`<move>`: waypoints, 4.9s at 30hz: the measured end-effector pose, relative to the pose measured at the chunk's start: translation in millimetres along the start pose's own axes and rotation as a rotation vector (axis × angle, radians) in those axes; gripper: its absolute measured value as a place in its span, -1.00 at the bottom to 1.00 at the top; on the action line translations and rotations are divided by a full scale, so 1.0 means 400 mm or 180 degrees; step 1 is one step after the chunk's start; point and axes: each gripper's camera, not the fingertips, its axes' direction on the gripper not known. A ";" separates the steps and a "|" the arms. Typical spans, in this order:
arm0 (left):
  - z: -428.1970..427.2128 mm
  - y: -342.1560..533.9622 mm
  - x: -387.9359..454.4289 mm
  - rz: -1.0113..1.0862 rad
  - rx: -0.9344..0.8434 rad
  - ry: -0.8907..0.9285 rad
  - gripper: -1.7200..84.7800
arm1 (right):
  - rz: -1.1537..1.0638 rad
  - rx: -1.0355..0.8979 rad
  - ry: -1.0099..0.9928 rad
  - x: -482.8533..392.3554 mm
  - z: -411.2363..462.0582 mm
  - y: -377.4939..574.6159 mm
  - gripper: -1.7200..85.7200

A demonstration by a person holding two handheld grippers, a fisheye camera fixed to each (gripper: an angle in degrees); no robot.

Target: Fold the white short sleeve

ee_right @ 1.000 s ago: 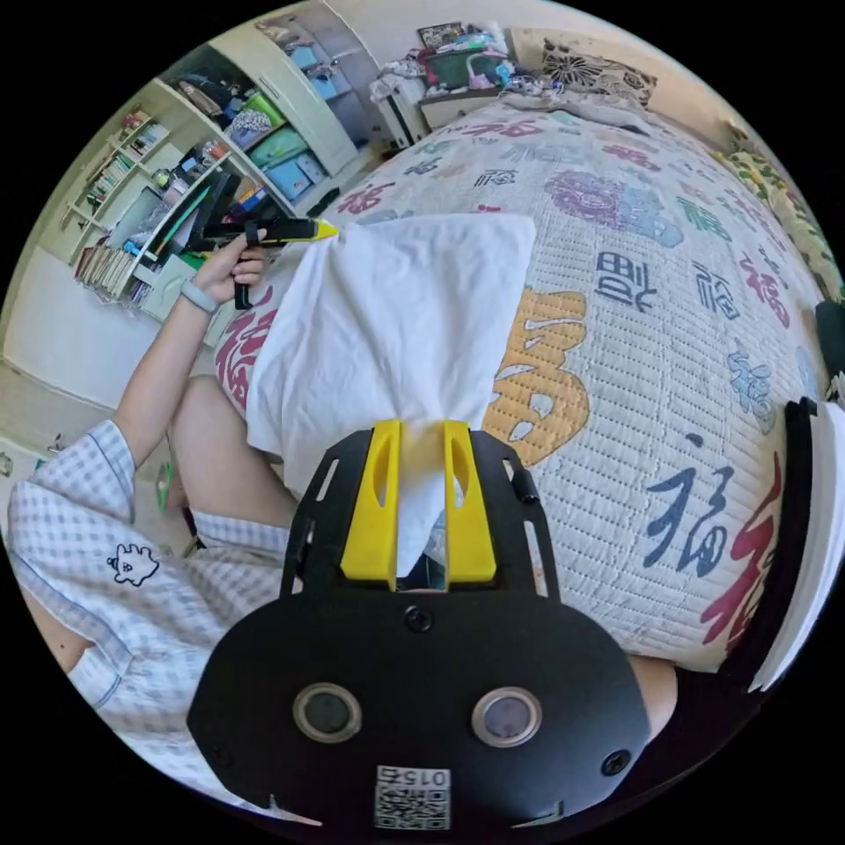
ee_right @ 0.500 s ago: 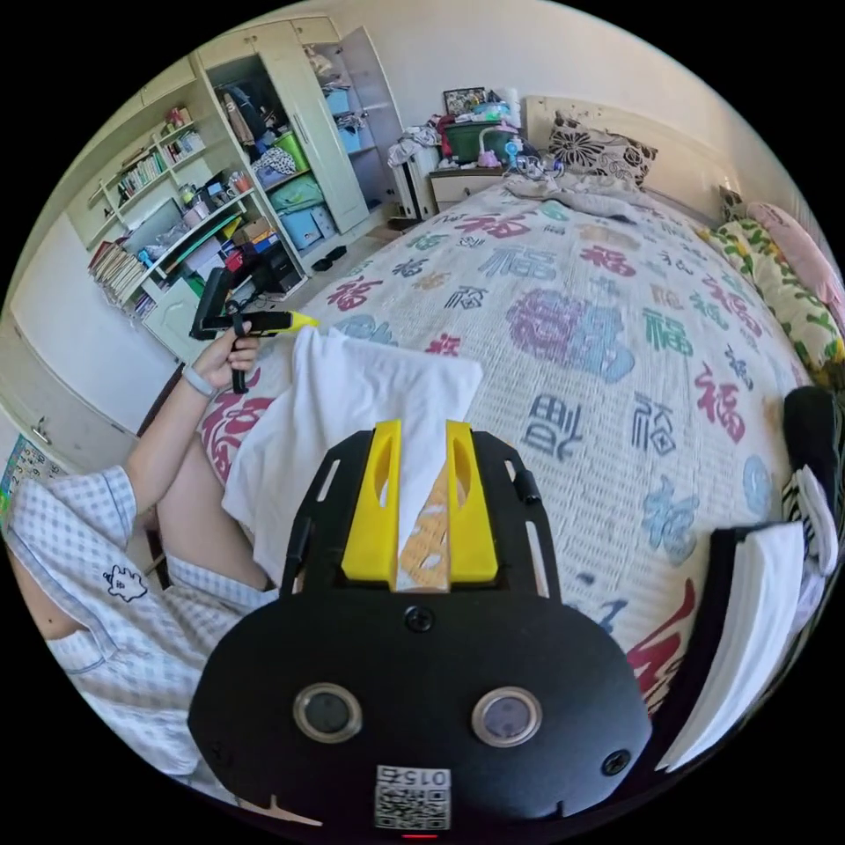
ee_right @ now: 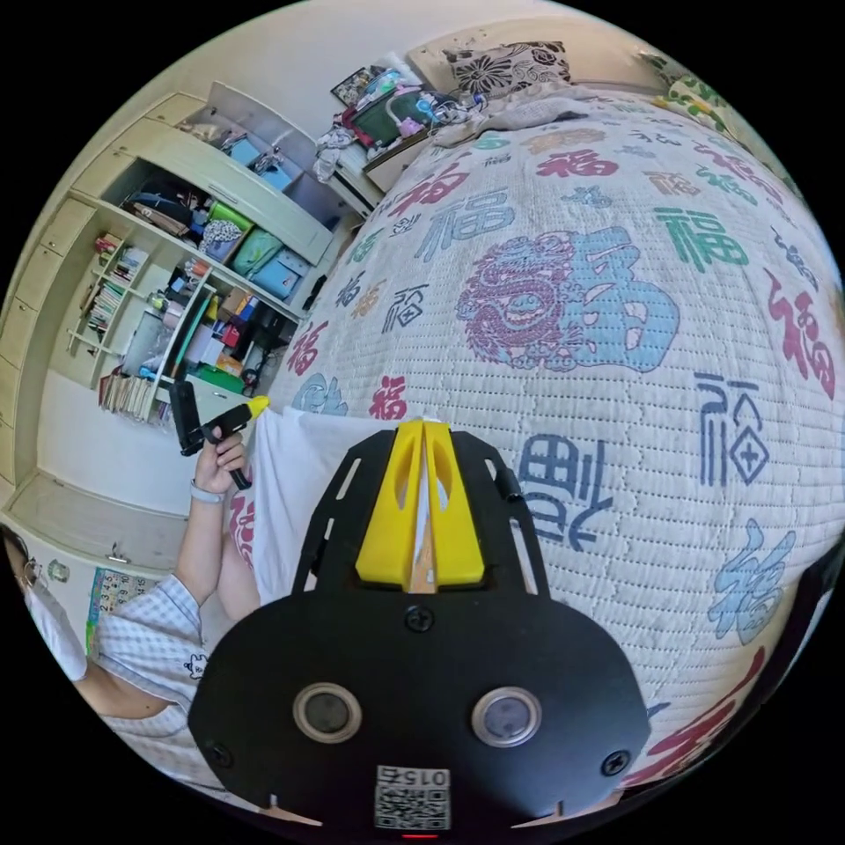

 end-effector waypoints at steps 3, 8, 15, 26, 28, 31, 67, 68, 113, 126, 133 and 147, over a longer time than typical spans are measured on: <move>0.019 0.010 0.000 -0.0112 -0.0114 -0.0183 -0.96 | 0.0070 0.0003 0.0057 0.010 0.008 0.003 -0.97; 0.003 0.046 0.000 -0.0366 -0.0175 -0.0223 -0.84 | 0.0215 0.0049 0.0046 0.018 0.010 0.034 -0.93; -0.148 0.189 0.160 -0.0109 -0.0092 -0.0035 -0.76 | -0.0800 0.0140 -0.0173 -0.135 -0.110 0.236 -0.80; -0.094 0.620 0.479 -0.0207 -0.0756 -0.0697 -0.73 | -0.1749 -0.0348 0.0733 -0.306 -0.031 0.646 -0.74; -0.084 0.648 0.483 -0.0287 -0.0732 -0.0606 -0.74 | -0.1765 -0.0334 0.0849 -0.312 -0.016 0.677 -0.74; -0.085 0.680 0.495 -0.0362 -0.0656 -0.0660 -0.79 | -0.1710 -0.0299 0.1017 -0.310 0.005 0.710 -0.79; -0.092 0.824 0.611 -0.0535 -0.0171 -0.0526 -0.82 | -0.1707 -0.0141 0.0726 -0.317 0.028 0.844 -0.79; -0.092 0.825 0.607 -0.0579 -0.0162 -0.0606 -0.85 | -0.1714 -0.0140 0.0784 -0.317 0.032 0.842 -0.79; -0.314 0.339 0.355 -0.0045 0.0448 -0.0570 -0.71 | -0.0846 0.0419 -0.0788 0.159 -0.216 0.233 -0.75; -0.101 0.010 -0.102 -0.0614 -0.0300 0.0619 -0.61 | -0.0156 -0.0412 -0.1763 0.386 -0.015 -0.154 -0.70; -0.025 -0.065 -0.133 -0.0497 -0.0568 0.0775 -0.67 | -0.0187 -0.0496 -0.1804 0.411 0.000 -0.218 -0.80; -0.060 -0.214 -0.021 0.0229 -0.0367 0.0541 -0.94 | -0.0652 -0.0068 -0.1480 0.367 -0.160 -0.277 -0.92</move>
